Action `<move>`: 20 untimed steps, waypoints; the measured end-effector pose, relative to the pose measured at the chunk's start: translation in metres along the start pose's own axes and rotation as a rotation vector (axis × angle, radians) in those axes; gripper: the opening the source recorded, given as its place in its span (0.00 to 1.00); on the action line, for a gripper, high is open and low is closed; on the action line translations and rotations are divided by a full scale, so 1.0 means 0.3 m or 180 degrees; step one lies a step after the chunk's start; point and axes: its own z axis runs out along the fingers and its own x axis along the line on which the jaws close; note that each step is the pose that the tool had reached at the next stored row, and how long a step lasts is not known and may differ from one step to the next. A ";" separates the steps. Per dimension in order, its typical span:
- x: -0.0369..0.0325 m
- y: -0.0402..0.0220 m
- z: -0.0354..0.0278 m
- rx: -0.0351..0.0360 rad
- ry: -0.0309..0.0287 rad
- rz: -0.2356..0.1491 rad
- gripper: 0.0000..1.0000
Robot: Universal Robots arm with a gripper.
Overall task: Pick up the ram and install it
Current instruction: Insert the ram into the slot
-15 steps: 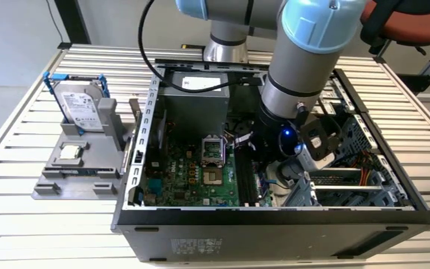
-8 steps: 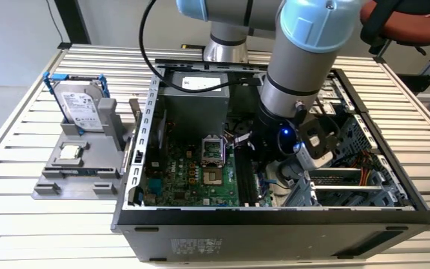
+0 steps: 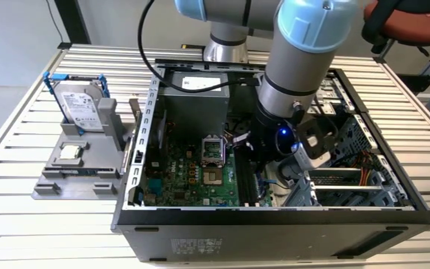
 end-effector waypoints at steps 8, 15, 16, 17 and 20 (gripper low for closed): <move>0.003 0.000 0.002 0.0000 0.0002 0.0008 0.00; 0.004 -0.006 0.008 -0.0042 0.0005 0.0091 0.00; 0.004 -0.007 0.008 -0.0046 0.0008 0.0097 0.00; 0.004 -0.007 0.008 -0.0046 0.0013 0.0101 0.00; 0.004 -0.009 0.012 -0.0046 0.0023 0.0135 0.00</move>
